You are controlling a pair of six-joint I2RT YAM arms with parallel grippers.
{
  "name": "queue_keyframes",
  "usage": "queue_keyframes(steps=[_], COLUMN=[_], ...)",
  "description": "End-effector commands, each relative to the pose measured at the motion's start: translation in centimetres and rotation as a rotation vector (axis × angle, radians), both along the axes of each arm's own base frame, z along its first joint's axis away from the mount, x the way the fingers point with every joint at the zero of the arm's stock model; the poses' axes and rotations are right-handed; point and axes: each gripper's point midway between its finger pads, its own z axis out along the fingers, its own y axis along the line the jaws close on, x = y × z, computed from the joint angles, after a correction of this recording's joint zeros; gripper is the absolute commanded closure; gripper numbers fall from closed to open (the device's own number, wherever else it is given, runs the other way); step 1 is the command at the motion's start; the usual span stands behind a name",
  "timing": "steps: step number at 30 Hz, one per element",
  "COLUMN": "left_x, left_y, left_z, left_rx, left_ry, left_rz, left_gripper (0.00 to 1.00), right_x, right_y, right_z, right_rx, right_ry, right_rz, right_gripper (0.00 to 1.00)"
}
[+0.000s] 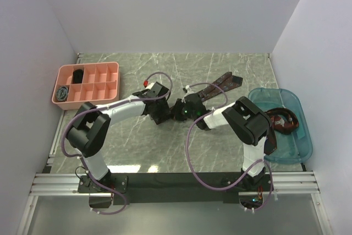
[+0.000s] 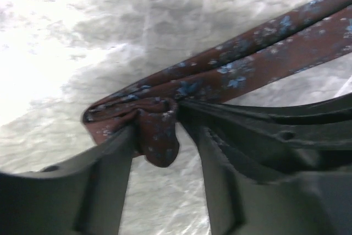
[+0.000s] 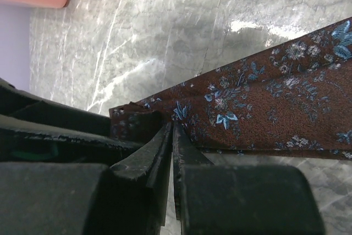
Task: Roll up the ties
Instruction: Roll the tie
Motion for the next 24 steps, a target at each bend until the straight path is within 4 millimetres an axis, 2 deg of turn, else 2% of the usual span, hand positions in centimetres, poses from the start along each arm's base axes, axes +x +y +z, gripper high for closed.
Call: queue_keyframes(steps=[1, 2, 5, 7, 13, 16, 19, 24], left_x=[0.0, 0.0, -0.1, 0.0, 0.3, 0.5, 0.5, 0.3], left_y=[-0.5, -0.5, -0.7, -0.7, -1.5, -2.1, -2.4, -2.8], left_z=[-0.4, -0.5, -0.5, -0.4, 0.2, 0.5, 0.8, 0.8], left_rx=[-0.017, -0.026, -0.053, -0.073, -0.137, -0.189, -0.226, -0.254], left_ry=[-0.013, -0.016, -0.028, -0.043, -0.069, -0.088, -0.096, -0.088], left_rz=[-0.003, 0.0, 0.011, 0.019, 0.036, 0.044, 0.058, 0.065], left_gripper=[0.42, 0.33, 0.23, 0.21, 0.18, 0.09, 0.05, 0.04], right_x=[-1.2, -1.1, -0.9, -0.8, -1.2, -1.6, -1.9, -1.5], right_y=[-1.3, -1.4, -1.5, -1.7, -1.0, -0.2, 0.2, 0.1], right_z=[-1.6, -0.8, 0.9, 1.6, 4.6, 5.6, 5.3, 4.9], right_rx=[-0.052, -0.046, -0.041, -0.043, 0.041, 0.108, 0.146, 0.186], right_ry=[0.024, -0.007, -0.074, -0.103, -0.202, -0.225, -0.208, -0.198], right_rz=[0.009, 0.013, 0.023, 0.023, 0.078, 0.112, 0.115, 0.063], right_gripper=[0.89, 0.89, 0.88, 0.87, 0.71, 0.64, 0.6, 0.56])
